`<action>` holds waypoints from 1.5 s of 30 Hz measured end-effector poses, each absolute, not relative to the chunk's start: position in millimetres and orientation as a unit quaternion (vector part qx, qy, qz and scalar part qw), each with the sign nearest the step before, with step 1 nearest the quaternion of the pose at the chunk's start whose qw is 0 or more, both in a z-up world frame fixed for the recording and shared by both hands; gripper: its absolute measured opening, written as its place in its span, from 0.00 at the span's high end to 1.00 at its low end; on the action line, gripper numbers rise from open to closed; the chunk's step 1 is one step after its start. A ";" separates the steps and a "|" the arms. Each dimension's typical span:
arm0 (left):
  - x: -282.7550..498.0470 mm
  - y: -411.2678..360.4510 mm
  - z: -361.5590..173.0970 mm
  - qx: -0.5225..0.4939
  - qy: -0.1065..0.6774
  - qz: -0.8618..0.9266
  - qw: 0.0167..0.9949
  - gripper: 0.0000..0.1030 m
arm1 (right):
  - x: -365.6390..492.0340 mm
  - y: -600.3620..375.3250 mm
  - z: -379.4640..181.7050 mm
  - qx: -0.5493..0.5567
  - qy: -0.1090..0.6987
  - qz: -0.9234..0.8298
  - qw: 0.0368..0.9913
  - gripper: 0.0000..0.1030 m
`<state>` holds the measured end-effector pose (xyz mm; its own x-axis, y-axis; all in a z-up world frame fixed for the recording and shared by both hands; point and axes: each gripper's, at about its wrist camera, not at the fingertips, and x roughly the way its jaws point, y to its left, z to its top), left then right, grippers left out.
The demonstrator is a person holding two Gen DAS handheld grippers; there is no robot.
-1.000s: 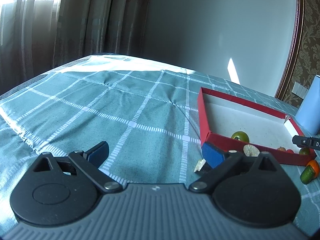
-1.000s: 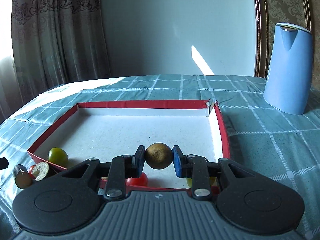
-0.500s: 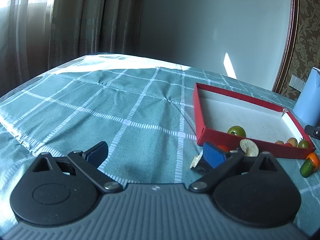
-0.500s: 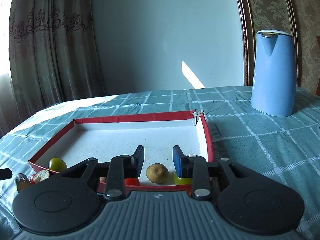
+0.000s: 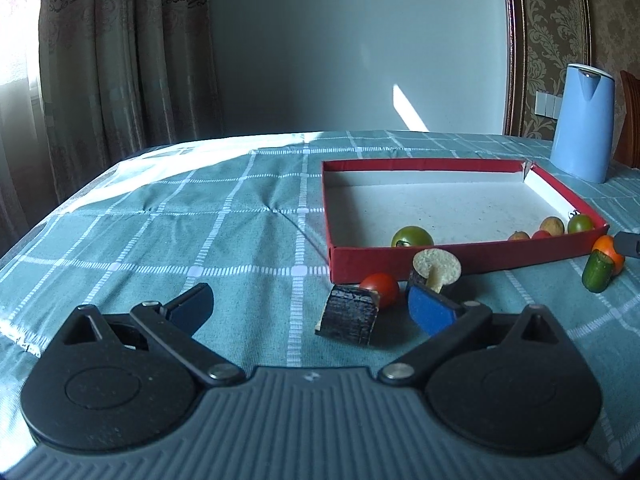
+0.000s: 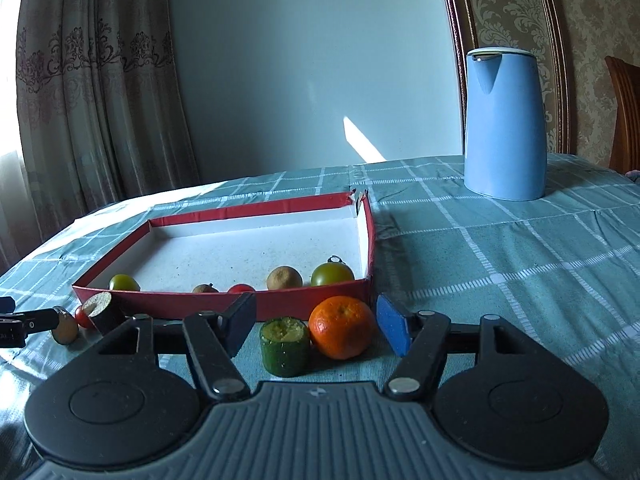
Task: Organize fruits
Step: 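Move the left gripper to the dark eggplant slice and close on it, then carry the eggplant slice over the tray and open the left gripper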
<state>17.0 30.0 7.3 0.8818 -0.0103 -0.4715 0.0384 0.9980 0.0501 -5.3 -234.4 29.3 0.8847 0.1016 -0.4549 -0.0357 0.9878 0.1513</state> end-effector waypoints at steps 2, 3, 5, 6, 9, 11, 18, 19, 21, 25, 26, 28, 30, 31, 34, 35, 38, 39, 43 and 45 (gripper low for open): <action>18.8 24.6 6.1 0.039 0.246 -0.016 0.968 0.01 | -10.5 -235.1 29.0 0.078 0.238 0.040 0.967 0.36; 19.9 21.8 6.0 0.046 0.247 -0.017 0.968 0.02 | -12.9 -235.3 29.3 0.079 0.237 0.040 0.967 0.35; 21.4 17.6 4.8 0.056 0.250 -0.017 0.966 0.04 | -17.3 -235.6 28.9 0.083 0.236 0.045 0.967 0.35; 22.8 16.4 4.4 0.058 0.252 -0.017 0.966 0.08 | -18.8 -235.9 28.6 0.085 0.236 0.047 0.967 0.35; 29.1 15.5 1.4 0.056 0.267 -0.019 0.962 0.14 | -22.0 -236.4 27.7 0.092 0.233 0.050 0.967 0.35; 32.7 16.6 0.0 0.052 0.276 -0.018 0.960 0.18 | -22.0 -237.3 27.4 0.097 0.232 0.050 0.967 0.35; 39.9 20.7 -4.5 0.037 0.299 -0.022 0.953 0.56 | -14.5 -236.6 24.0 0.111 0.248 0.056 0.961 0.33; 40.1 20.7 -4.8 0.035 0.300 -0.026 0.953 0.61 | -13.5 -235.9 23.5 0.111 0.251 0.055 0.960 0.28; 40.2 19.8 -5.1 0.036 0.302 -0.027 0.952 0.71 | -12.1 -235.1 22.4 0.111 0.256 0.054 0.959 0.26; 39.0 19.3 -4.7 0.038 0.297 -0.022 0.954 0.71 | -7.9 -237.1 18.8 0.119 0.272 0.048 0.954 0.26; 38.8 19.5 -4.3 0.037 0.295 -0.020 0.954 0.72 | -6.8 -237.9 17.9 0.121 0.276 0.047 0.952 0.26; 36.4 21.1 -2.5 0.033 0.288 -0.018 0.957 0.74 | -5.5 -240.5 16.1 0.128 0.280 0.045 0.950 0.26; 35.0 21.8 -0.9 0.031 0.284 -0.015 0.958 0.74 | -4.6 -242.2 15.0 0.134 0.283 0.043 0.949 0.26; 34.4 21.6 0.2 0.031 0.284 -0.013 0.958 0.74 | -4.4 -242.6 14.5 0.135 0.284 0.043 0.948 0.26; 30.8 20.2 3.9 0.030 0.278 -0.016 0.960 0.74 | -4.5 -243.7 14.1 0.139 0.284 0.043 0.948 0.26; 29.4 19.2 5.8 0.031 0.275 -0.017 0.961 0.74 | -4.2 -244.2 13.7 0.141 0.285 0.043 0.947 0.26; 25.7 16.1 13.4 0.031 0.265 -0.018 0.964 0.74 | -2.8 -245.6 12.7 0.146 0.289 0.043 0.945 0.26; 24.9 14.9 16.8 0.030 0.262 -0.019 0.964 0.74 | -3.0 -245.6 12.7 0.146 0.288 0.043 0.945 0.26; 23.5 6.3 34.2 0.027 0.241 -0.025 0.970 0.74 | -3.2 -245.9 12.4 0.148 0.288 0.045 0.945 0.26; 24.7 -0.5 41.8 0.026 0.231 -0.030 0.972 0.74 | -3.5 -246.2 12.2 0.149 0.288 0.045 0.945 0.26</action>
